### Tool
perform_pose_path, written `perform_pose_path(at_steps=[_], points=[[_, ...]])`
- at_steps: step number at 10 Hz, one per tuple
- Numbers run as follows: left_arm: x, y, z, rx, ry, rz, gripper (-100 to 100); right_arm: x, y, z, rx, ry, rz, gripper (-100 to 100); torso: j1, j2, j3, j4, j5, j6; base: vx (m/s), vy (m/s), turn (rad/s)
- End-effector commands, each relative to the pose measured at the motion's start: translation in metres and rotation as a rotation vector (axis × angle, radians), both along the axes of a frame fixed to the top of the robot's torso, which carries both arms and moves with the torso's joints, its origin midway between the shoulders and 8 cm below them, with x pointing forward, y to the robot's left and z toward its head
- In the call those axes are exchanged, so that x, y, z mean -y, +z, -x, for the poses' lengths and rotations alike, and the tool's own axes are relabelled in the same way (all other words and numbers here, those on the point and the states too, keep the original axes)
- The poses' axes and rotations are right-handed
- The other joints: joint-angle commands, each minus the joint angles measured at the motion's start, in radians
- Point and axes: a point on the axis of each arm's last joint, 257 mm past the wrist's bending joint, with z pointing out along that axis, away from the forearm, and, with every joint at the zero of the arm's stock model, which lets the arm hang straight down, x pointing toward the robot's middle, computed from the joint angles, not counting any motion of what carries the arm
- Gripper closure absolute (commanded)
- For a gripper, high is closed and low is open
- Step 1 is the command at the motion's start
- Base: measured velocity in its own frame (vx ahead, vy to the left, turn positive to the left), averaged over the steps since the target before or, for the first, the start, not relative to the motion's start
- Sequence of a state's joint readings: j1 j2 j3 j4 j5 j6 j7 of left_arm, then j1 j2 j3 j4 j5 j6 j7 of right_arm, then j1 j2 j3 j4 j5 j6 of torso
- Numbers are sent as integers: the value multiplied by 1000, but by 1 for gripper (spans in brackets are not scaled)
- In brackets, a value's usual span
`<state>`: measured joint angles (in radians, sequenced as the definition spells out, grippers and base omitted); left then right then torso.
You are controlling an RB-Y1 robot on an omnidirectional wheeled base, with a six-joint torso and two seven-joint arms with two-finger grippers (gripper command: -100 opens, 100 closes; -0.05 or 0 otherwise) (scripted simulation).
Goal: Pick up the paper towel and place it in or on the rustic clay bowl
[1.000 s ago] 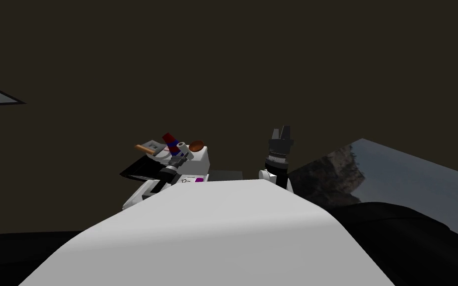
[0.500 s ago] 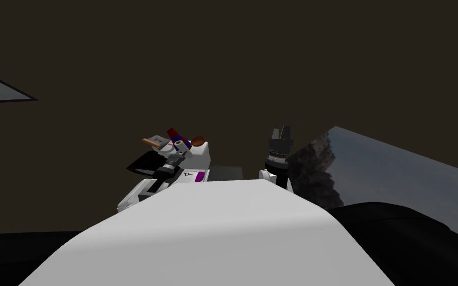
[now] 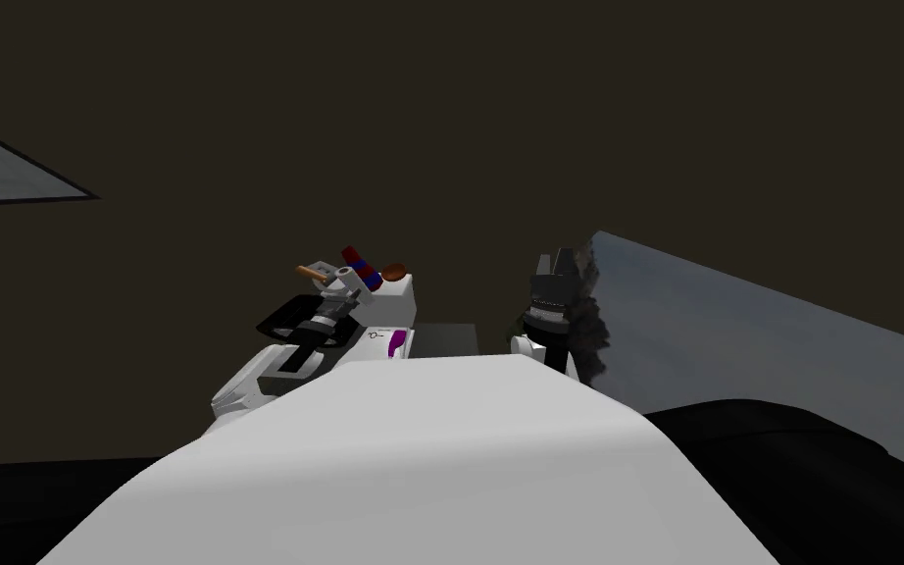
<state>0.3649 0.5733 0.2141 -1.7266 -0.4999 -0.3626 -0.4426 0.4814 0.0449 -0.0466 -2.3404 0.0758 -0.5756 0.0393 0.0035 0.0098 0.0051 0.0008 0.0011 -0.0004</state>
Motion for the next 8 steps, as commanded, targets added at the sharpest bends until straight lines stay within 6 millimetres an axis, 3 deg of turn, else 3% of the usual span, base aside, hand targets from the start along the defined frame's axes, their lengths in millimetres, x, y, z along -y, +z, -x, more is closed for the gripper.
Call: perform_pose_path(at_steps=[1, 8], points=[[-2, 20, -4, 18, -3, 6, 100, 0, 0, 0, 0, 0, 0, 0, 0, 0, 0, 0, 0, 0, -91, 3, -73], [-12, 86, -16, 66, -6, 23, 100, 0, 0, 0, 0, 0, 0, 0, 1, -9, -5, -2, 1, 2, -33, 3, -60]])
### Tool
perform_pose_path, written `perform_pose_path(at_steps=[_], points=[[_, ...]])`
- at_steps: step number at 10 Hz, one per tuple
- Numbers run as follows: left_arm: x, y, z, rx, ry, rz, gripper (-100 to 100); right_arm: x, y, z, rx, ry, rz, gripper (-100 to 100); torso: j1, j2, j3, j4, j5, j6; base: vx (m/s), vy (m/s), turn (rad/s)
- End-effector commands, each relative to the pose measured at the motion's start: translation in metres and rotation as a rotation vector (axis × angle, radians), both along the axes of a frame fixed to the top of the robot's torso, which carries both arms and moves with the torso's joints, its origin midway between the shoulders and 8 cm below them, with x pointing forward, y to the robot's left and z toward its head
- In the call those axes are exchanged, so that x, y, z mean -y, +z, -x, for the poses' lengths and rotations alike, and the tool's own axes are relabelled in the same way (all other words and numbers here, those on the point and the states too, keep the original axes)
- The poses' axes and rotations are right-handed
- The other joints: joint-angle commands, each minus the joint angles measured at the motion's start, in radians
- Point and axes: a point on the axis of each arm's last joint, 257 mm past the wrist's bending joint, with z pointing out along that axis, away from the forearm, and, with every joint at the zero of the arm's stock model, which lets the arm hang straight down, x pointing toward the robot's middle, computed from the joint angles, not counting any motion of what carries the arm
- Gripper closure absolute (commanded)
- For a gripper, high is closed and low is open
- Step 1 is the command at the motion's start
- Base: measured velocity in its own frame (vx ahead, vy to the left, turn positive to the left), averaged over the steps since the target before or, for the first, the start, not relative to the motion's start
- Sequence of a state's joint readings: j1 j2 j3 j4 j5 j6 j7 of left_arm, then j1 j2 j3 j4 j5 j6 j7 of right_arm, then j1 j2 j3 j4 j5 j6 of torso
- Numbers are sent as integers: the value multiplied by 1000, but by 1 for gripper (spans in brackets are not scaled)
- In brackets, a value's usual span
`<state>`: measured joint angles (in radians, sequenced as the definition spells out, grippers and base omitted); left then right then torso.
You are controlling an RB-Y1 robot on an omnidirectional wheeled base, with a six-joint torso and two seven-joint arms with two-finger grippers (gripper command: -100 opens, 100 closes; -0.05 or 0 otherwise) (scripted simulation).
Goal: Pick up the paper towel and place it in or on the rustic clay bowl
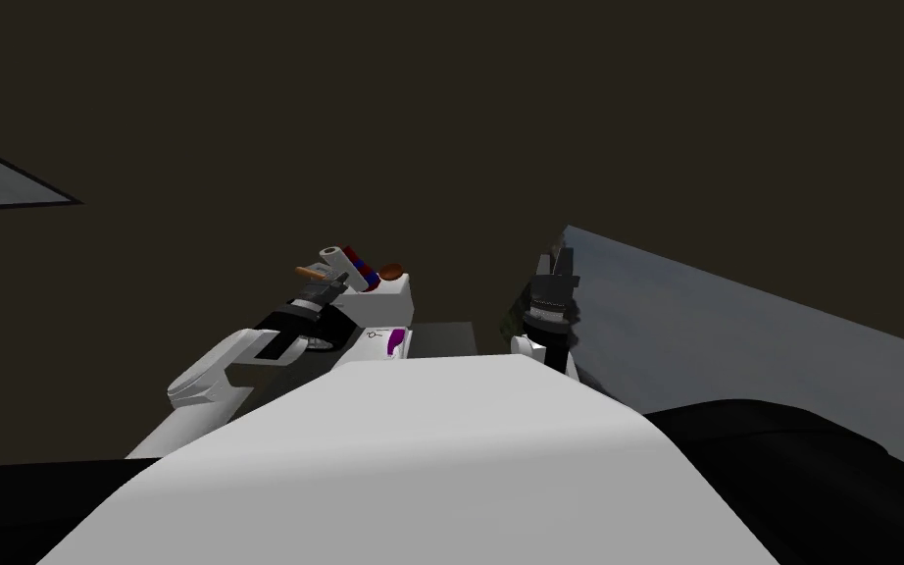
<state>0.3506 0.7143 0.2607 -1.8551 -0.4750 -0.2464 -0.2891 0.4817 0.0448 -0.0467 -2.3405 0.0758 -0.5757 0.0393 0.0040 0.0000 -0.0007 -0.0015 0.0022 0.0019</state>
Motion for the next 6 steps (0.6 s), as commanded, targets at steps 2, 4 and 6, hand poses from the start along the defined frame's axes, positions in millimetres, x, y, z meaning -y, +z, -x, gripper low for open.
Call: perform_pose_path(at_steps=[2, 4, 6], points=[[-2, 19, -3, 4, 0, 12, 100, 0, 0, 0, 0, 0, 0, 0, 0, -1, -1, 0, 0, 0, 31, -10, -45], [-3, 29, -4, 0, 2, 20, 100, 0, 0, 0, 0, 0, 0, 0, -1, -4, -2, -1, 0, 0, 52, -12, -29], [-3, 36, -4, -10, 5, 28, 100, 0, 0, 0, 0, 0, 0, 0, -1, -5, -3, -1, 0, 0, 87, -16, -22]])
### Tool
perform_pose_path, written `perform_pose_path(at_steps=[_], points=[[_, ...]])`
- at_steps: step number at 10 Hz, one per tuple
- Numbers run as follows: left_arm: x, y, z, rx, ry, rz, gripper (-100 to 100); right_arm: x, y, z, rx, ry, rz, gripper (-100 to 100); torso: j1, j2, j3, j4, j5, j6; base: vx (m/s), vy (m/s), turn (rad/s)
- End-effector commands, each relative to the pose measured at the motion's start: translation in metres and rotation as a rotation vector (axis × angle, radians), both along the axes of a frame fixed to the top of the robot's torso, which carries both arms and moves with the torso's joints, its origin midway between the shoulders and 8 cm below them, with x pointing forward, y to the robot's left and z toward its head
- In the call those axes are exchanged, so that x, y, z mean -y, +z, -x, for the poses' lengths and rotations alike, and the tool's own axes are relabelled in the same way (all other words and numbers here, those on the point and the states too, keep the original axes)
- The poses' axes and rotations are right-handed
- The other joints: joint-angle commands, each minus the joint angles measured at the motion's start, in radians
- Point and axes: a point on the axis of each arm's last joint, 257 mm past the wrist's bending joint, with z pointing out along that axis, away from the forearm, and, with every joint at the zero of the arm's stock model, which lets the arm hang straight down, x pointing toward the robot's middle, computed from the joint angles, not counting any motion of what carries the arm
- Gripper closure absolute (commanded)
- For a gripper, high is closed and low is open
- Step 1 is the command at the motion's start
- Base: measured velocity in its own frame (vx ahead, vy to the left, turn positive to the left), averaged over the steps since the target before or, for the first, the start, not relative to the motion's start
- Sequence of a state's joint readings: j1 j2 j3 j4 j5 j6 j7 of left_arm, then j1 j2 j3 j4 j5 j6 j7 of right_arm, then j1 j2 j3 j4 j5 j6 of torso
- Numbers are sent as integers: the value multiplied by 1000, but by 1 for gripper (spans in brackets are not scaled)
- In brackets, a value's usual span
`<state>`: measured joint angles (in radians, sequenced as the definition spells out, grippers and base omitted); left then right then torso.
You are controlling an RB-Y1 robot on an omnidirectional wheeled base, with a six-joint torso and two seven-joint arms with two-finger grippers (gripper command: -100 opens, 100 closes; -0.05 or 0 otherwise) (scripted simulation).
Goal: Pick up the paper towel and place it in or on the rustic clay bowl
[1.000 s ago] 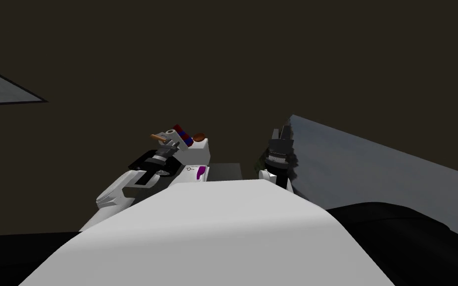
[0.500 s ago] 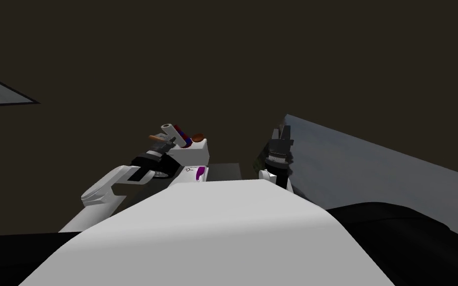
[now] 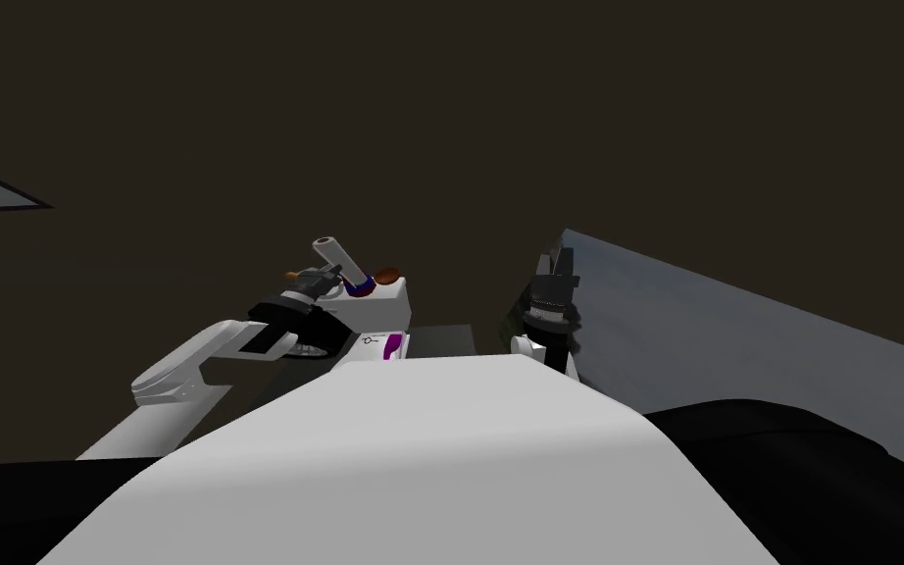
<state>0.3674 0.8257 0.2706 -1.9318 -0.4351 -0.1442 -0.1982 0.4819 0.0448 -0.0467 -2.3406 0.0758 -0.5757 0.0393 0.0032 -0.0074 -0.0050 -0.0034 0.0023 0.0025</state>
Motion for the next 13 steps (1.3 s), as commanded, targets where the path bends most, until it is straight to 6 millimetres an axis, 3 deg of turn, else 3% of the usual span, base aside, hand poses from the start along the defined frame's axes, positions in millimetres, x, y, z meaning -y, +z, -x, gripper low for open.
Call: perform_pose_path(at_steps=[1, 4, 7, 12, 13], points=[[-1, 4, 0, -11, 5, 8, 100, 0, 0, 0, 0, 0, 0, 0, 0, 0, 0, 0, 0, 0, 115, -3, -16], [-2, 3, 1, -41, 14, 19, 100, 0, 0, 0, 0, 0, 0, 0, 0, -3, -2, -1, 0, 0, 123, -29, -2], [-5, -10, 4, -98, 34, 30, 100, 0, 0, 0, 0, 0, 0, 0, 0, -9, -5, -3, 0, 1, 201, -20, 18], [-13, -51, 17, -212, 74, 43, 100, 0, 0, 0, 0, 0, 0, 0, -1, -11, -7, -4, 0, 1, 218, -32, 24], [-12, -44, 14, -199, 68, 42, 100, 0, 0, 0, 0, 0, 0, 0, -1, -11, -7, -4, 0, 1, 93, -11, -1]])
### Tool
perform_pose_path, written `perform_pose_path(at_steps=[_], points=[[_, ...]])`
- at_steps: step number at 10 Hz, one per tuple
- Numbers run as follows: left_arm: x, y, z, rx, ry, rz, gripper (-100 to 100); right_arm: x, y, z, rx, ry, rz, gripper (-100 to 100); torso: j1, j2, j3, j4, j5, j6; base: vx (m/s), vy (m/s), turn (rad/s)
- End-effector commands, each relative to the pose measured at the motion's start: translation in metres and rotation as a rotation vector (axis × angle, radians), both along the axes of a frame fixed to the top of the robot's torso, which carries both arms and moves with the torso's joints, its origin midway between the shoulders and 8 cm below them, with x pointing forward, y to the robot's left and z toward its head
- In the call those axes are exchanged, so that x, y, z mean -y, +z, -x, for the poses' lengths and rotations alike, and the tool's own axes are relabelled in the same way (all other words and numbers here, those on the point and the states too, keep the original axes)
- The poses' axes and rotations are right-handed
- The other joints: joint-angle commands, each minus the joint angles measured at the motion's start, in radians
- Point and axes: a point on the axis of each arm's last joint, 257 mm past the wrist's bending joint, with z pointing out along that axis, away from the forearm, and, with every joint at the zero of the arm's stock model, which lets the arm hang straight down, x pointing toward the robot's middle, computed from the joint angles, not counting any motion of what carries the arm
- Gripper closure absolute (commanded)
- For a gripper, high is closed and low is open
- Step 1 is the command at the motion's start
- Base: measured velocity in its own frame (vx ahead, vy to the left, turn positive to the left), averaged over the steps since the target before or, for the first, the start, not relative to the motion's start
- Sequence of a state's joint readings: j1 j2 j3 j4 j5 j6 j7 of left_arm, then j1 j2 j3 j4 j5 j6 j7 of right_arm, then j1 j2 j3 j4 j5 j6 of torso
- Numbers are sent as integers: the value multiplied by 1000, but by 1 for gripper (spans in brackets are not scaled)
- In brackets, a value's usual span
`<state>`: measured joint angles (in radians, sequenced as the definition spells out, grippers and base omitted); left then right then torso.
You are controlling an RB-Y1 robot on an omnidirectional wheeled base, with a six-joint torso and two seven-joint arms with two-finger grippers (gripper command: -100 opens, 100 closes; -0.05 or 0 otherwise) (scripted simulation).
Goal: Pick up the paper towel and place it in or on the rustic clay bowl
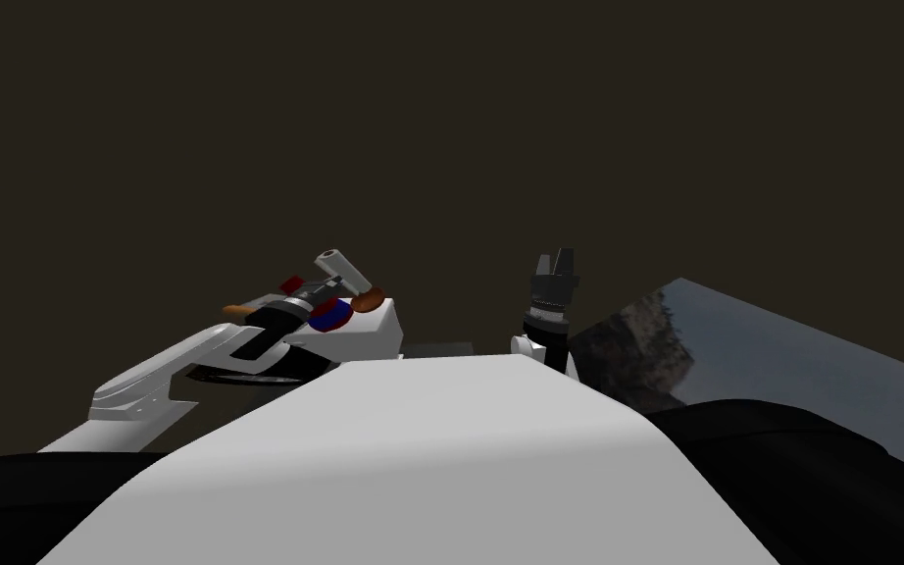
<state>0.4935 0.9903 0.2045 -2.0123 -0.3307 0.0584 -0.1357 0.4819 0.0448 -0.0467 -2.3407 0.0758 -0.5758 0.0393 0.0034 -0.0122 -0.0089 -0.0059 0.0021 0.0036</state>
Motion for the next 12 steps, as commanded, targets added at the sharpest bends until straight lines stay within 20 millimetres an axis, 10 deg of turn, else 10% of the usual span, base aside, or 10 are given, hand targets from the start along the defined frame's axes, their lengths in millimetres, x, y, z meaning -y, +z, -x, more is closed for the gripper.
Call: perform_pose_path(at_steps=[1, 5, 6, 7, 12], points=[[0, 0, 0, 0, 0, 0, -100, 0, 0, 0, 0, 0, 0, 0, 0, 0, 0, 0, 0, 0, 19, -2, 0], [0, 0, 0, 0, 0, 0, -100, 0, 0, 0, 0, 0, 0, 0, 0, 10, 6, 3, 0, 0, 2, 0, 0], [0, 0, 0, 0, 0, 0, 0, 0, 0, 0, 0, 0, 0, 0, 0, 10, 6, 3, 0, 0, 0, 0, 0], [4, 14, -1, 5, -8, -2, -100, 0, 0, 0, 0, 0, 0, 0, 0, 10, 6, 3, 0, 0, 13, 1, 85], [19, 45, -1, 10, -38, -5, -100, 0, 0, 0, 0, 0, 0, 0, 0, 9, 5, 2, 0, 0, 23, 3, 69]])
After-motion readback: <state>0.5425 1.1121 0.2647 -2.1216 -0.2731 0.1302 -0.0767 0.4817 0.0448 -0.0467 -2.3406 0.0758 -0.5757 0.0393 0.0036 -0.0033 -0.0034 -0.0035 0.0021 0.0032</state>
